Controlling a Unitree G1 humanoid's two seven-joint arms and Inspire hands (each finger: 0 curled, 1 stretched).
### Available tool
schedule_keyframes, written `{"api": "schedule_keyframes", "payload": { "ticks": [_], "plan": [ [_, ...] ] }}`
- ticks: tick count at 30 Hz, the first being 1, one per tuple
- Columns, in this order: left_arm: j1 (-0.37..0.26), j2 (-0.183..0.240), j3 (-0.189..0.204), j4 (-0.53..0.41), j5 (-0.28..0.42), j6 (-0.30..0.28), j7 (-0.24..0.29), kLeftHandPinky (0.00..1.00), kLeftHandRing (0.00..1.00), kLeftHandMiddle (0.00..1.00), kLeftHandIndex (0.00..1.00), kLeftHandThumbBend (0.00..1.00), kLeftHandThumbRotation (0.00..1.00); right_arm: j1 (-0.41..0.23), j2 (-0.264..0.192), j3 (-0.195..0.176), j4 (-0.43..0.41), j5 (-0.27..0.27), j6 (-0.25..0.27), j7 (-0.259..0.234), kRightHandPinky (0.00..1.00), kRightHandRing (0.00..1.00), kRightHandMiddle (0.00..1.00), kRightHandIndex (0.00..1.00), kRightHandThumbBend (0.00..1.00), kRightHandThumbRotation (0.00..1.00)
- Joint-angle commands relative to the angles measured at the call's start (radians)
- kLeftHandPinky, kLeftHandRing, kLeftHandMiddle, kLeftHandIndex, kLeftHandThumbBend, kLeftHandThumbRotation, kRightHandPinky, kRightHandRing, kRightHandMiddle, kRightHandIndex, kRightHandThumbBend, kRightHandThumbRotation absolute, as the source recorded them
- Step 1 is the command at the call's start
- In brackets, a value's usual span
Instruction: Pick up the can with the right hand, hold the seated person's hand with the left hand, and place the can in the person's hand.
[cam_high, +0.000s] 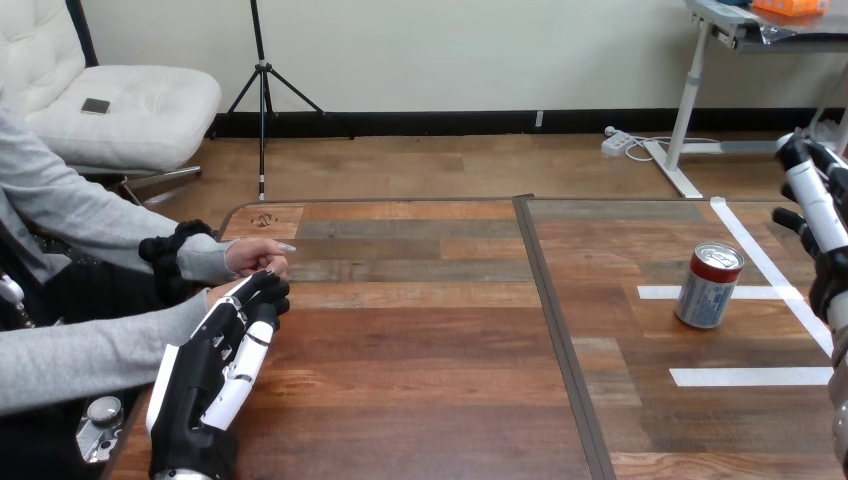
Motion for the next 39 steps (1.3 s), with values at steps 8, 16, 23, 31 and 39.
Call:
{"api": "schedule_keyframes", "payload": {
  "ticks": [8, 16, 23, 31, 39],
  "plan": [
    [-0.043, 0.01, 0.007, -0.028, 0.005, -0.019, 0.005, 0.87, 0.83, 0.81, 0.79, 0.3, 0.54, -0.071, -0.028, -0.001, 0.011, -0.007, 0.025, -0.012, 0.86, 0.89, 0.88, 0.89, 1.0, 0.32],
    [-0.04, 0.014, 0.004, -0.035, 0.005, -0.011, 0.004, 0.87, 0.83, 0.81, 0.79, 0.31, 0.54, -0.058, -0.029, 0.005, 0.02, -0.017, 0.035, -0.007, 0.85, 0.9, 0.89, 0.9, 1.0, 0.23],
    [-0.042, 0.013, 0.005, -0.032, -0.001, -0.013, -0.003, 0.88, 0.84, 0.81, 0.79, 0.33, 0.54, -0.05, -0.03, 0.016, 0.03, -0.037, 0.05, 0.002, 0.86, 0.92, 0.91, 0.92, 1.0, 0.19],
    [-0.043, 0.011, 0.005, -0.032, 0.004, -0.016, 0.005, 0.88, 0.83, 0.81, 0.79, 0.32, 0.55, -0.043, -0.033, 0.049, 0.034, -0.086, 0.069, -0.011, 0.92, 0.96, 0.95, 0.95, 1.0, 0.23],
    [-0.043, 0.013, 0.004, -0.033, 0.0, -0.012, -0.002, 0.88, 0.83, 0.81, 0.79, 0.31, 0.55, -0.038, -0.035, 0.088, 0.033, -0.138, 0.091, -0.017, 0.96, 0.99, 0.98, 0.99, 1.0, 0.27]
  ]
}}
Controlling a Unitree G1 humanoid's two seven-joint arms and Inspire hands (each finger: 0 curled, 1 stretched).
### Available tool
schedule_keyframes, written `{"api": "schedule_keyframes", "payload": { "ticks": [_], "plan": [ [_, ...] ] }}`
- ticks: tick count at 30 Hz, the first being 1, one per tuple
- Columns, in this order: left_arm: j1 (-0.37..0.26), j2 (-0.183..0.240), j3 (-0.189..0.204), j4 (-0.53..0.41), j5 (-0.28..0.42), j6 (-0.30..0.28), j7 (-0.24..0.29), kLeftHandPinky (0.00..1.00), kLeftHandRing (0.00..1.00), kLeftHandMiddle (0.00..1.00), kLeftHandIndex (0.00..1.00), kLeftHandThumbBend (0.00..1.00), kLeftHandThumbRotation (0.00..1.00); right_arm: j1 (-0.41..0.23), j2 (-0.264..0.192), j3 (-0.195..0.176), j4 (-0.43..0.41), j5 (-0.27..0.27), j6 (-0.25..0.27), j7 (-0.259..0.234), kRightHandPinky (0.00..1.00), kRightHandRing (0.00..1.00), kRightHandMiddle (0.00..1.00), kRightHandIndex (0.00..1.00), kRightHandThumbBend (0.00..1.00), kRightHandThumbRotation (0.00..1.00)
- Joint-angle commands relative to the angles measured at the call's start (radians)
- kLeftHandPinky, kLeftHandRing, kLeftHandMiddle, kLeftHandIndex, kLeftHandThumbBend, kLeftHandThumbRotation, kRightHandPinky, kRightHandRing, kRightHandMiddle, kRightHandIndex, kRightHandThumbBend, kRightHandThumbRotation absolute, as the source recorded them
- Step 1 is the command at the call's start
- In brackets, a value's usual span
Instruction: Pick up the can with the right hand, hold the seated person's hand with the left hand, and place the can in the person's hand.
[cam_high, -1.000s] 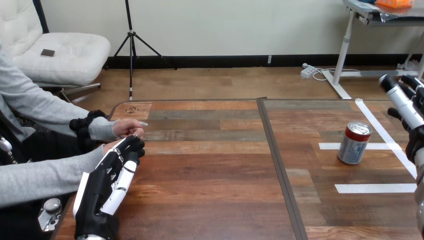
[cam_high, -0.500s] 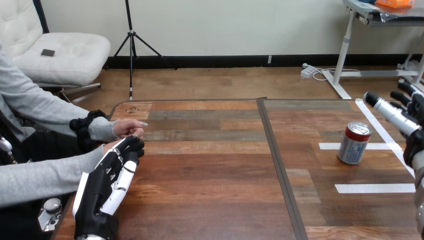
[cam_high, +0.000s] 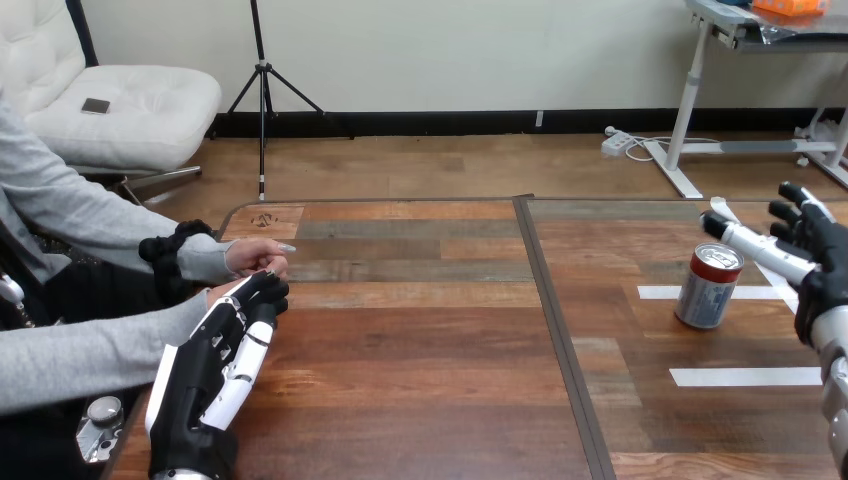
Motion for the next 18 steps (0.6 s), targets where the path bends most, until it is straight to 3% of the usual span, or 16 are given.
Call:
{"api": "schedule_keyframes", "payload": {
  "ticks": [1, 18],
  "plan": [
    [-0.043, 0.014, 0.004, -0.032, 0.001, -0.012, -0.007, 0.88, 0.83, 0.81, 0.79, 0.31, 0.55, -0.04, -0.033, 0.035, -0.004, -0.035, 0.003, -0.007, 0.96, 0.99, 0.98, 0.99, 1.0, 0.27],
    [-0.05, 0.015, 0.007, -0.021, -0.004, -0.015, -0.019, 0.9, 0.84, 0.81, 0.79, 0.29, 0.54, -0.037, -0.013, 0.069, 0.002, -0.075, 0.029, 0.001, 0.99, 1.0, 1.0, 1.0, 1.0, 0.31]
  ]
}}
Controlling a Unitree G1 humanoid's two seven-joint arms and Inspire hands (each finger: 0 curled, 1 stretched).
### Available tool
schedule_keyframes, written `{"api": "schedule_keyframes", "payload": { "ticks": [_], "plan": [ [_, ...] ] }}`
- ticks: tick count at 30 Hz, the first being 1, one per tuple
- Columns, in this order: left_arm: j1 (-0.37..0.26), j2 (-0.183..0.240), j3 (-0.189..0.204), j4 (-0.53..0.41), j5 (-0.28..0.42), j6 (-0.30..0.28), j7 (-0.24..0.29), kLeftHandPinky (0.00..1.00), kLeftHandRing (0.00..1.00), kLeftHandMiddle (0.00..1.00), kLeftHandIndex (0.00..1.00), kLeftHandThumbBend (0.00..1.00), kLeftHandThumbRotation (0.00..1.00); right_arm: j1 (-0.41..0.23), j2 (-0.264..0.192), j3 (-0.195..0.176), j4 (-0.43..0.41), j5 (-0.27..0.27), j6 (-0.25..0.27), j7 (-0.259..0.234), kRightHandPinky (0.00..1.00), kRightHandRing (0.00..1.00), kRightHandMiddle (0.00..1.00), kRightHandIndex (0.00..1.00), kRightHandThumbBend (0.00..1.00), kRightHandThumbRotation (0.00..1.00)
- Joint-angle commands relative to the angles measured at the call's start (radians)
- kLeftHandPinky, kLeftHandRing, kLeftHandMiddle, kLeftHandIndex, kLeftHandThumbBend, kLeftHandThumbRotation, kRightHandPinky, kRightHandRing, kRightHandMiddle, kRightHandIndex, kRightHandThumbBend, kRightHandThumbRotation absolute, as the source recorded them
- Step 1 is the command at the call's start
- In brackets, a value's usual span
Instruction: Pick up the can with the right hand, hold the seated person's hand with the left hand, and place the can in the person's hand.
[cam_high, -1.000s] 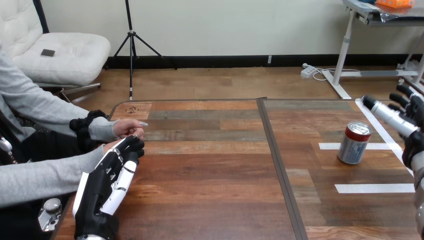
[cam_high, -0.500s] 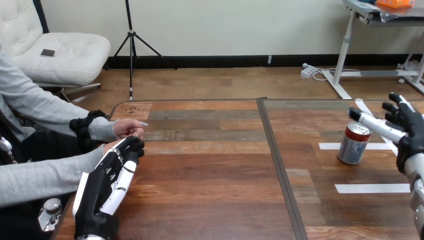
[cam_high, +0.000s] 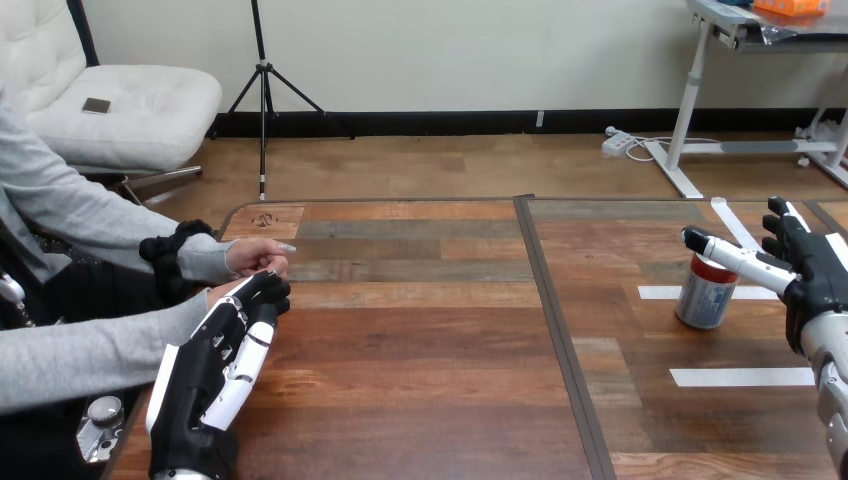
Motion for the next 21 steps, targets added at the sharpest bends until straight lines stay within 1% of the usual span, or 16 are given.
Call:
{"api": "schedule_keyframes", "payload": {
  "ticks": [1, 4, 10, 14, 21],
  "plan": [
    [-0.05, 0.015, 0.006, -0.021, 0.001, -0.015, -0.006, 0.9, 0.84, 0.81, 0.79, 0.29, 0.54, -0.039, -0.01, 0.024, 0.001, -0.017, 0.0, -0.004, 0.99, 1.0, 1.0, 1.0, 1.0, 0.31],
    [-0.052, 0.015, 0.007, -0.016, 0.003, -0.018, -0.005, 0.9, 0.84, 0.81, 0.79, 0.3, 0.54, -0.039, -0.007, 0.033, 0.002, -0.028, 0.007, -0.006, 0.99, 1.0, 1.0, 1.0, 1.0, 0.31],
    [-0.052, 0.016, 0.007, -0.015, 0.007, -0.02, -0.003, 0.89, 0.83, 0.8, 0.78, 0.31, 0.54, -0.04, 0.002, 0.038, 0.003, -0.03, 0.021, -0.002, 1.0, 1.0, 1.0, 1.0, 1.0, 0.3],
    [-0.054, 0.015, 0.008, -0.012, -0.001, -0.018, -0.01, 0.89, 0.83, 0.8, 0.78, 0.31, 0.54, -0.04, 0.006, 0.047, 0.005, -0.037, 0.029, -0.008, 1.0, 1.0, 1.0, 1.0, 1.0, 0.29],
    [-0.06, 0.018, 0.009, 0.0, 0.0, -0.032, -0.019, 0.89, 0.83, 0.8, 0.78, 0.3, 0.54, -0.044, 0.017, 0.047, 0.006, -0.034, 0.06, -0.014, 1.0, 1.0, 1.0, 0.99, 1.0, 0.23]
  ]
}}
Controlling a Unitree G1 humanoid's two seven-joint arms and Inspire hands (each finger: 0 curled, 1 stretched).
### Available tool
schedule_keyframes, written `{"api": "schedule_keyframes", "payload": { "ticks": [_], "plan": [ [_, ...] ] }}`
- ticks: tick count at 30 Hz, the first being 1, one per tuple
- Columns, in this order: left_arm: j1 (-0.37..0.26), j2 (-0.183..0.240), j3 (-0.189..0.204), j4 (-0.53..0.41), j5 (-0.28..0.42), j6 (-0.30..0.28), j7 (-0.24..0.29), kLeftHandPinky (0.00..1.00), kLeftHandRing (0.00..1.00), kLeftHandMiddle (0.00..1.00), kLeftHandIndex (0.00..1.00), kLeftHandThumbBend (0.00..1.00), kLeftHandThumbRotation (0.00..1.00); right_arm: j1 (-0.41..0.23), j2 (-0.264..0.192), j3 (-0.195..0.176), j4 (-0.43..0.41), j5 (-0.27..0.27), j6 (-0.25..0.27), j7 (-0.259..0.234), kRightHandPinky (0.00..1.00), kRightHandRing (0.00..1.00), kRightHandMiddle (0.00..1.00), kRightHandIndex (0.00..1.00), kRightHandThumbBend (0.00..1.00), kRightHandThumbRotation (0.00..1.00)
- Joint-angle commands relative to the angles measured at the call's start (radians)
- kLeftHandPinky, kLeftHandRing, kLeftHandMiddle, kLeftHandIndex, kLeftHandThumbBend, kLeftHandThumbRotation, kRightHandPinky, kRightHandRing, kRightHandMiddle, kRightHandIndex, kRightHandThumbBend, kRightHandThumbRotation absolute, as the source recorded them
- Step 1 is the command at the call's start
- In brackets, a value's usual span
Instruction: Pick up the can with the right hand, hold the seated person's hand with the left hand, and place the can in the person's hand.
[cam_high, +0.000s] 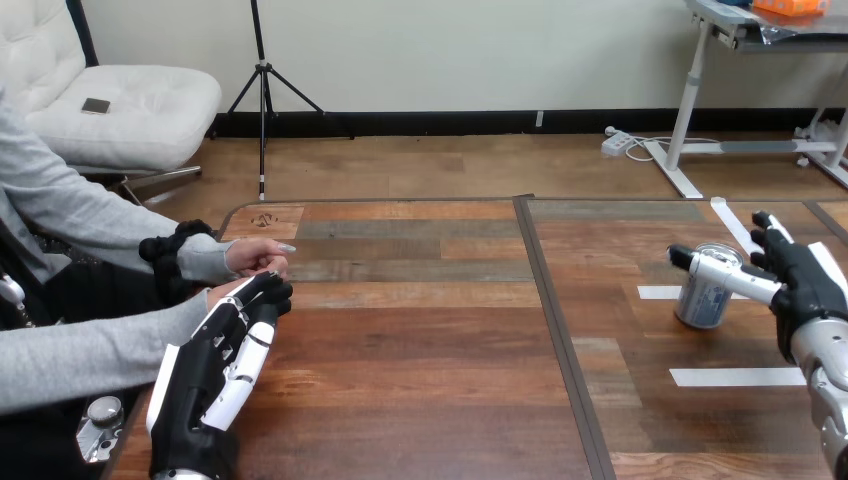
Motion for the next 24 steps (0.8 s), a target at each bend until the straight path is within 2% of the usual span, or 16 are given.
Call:
{"api": "schedule_keyframes", "payload": {
  "ticks": [1, 8, 16, 20, 24],
  "plan": [
    [-0.06, 0.017, 0.009, 0.001, -0.001, -0.034, -0.012, 0.89, 0.83, 0.8, 0.78, 0.3, 0.54, -0.045, 0.011, 0.006, 0.003, 0.001, 0.012, -0.01, 1.0, 1.0, 1.0, 0.99, 1.0, 0.22],
    [-0.049, 0.015, 0.007, -0.024, 0.004, -0.012, -0.003, 0.89, 0.84, 0.8, 0.78, 0.29, 0.54, -0.046, 0.013, 0.03, 0.001, -0.025, 0.032, -0.037, 0.98, 0.98, 0.98, 0.96, 1.0, 0.16],
    [-0.058, 0.015, 0.01, -0.006, -0.009, -0.026, -0.025, 0.89, 0.84, 0.81, 0.78, 0.27, 0.54, -0.044, 0.01, 0.064, -0.001, -0.061, 0.028, -0.064, 0.81, 0.9, 0.9, 0.92, 1.0, 0.11],
    [-0.06, 0.014, 0.012, -0.003, -0.011, -0.027, -0.028, 0.89, 0.84, 0.81, 0.78, 0.27, 0.54, -0.044, 0.013, 0.059, 0.0, -0.055, 0.024, -0.062, 0.78, 0.88, 0.88, 0.91, 1.0, 0.08],
    [-0.059, 0.012, 0.013, -0.005, -0.011, -0.023, -0.028, 0.89, 0.84, 0.81, 0.78, 0.27, 0.54, -0.045, 0.014, 0.055, 0.003, -0.049, 0.029, -0.066, 0.81, 0.87, 0.87, 0.88, 1.0, 0.04]
  ]
}}
